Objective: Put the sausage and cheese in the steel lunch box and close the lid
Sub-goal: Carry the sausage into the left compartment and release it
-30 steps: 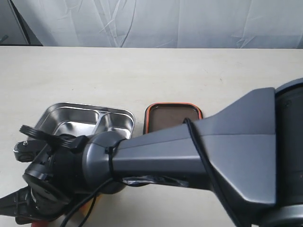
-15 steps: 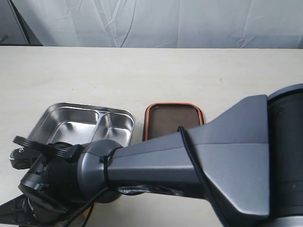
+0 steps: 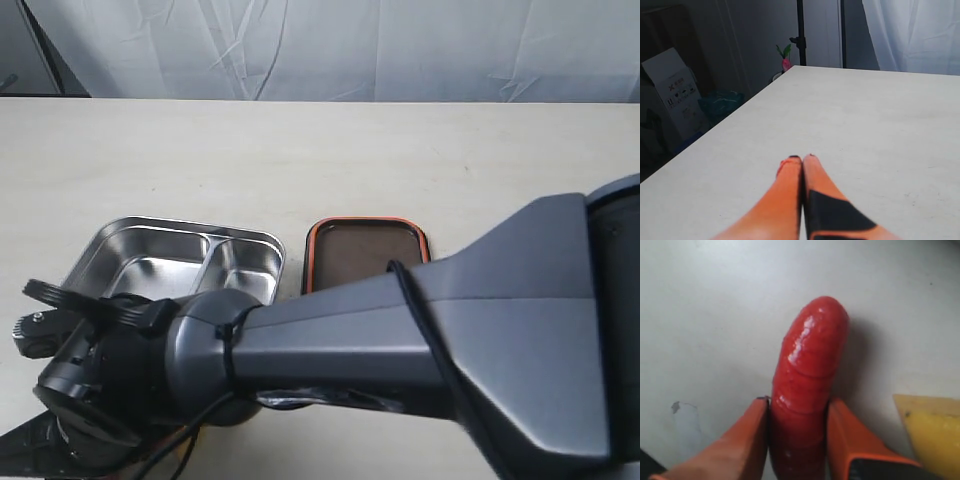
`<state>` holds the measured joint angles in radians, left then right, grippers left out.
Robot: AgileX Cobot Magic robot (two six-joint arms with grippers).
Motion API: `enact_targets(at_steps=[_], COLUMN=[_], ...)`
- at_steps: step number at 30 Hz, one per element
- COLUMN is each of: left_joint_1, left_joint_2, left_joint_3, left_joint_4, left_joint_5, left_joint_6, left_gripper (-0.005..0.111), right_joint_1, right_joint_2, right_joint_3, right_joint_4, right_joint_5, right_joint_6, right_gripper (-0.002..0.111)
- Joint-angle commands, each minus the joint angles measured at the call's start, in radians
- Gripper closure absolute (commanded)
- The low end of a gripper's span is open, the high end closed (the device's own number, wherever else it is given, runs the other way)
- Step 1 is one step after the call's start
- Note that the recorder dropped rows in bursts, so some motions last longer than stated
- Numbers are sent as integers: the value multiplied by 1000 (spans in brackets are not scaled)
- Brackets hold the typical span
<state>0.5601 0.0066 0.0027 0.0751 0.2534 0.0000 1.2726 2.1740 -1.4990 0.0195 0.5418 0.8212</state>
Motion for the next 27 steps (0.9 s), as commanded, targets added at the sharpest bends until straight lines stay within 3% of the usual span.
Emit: enact_targets(at_steps=[1,8,13,23,27], left_joint_1=[4,4,4,-266,-332], left_joint_2=[-7,-7,-7,-7,-7], left_joint_3=[-3,-3,-3,-3,-3], left_joint_4=[-16,-36,-211,-192,-192], left_joint_5=[-16,-16,-18,-14,-14], left_joint_6=[0,0,0,0,0], left_gripper=[107,107,107,107,107], right_joint_1=[3,-55,-161,-226,-236], right_joint_2=[-95,-191,-191,-156,-123], right_joint_3=[-1,-1,-1,-1,-3], right_joint_4=[-98,-329,-332,-344,-339], right_joint_5=[13,25,-22,-69,-85], right_joint_6=[-20,19,-91,-135,-193], right_gripper=[109,109,109,109,109])
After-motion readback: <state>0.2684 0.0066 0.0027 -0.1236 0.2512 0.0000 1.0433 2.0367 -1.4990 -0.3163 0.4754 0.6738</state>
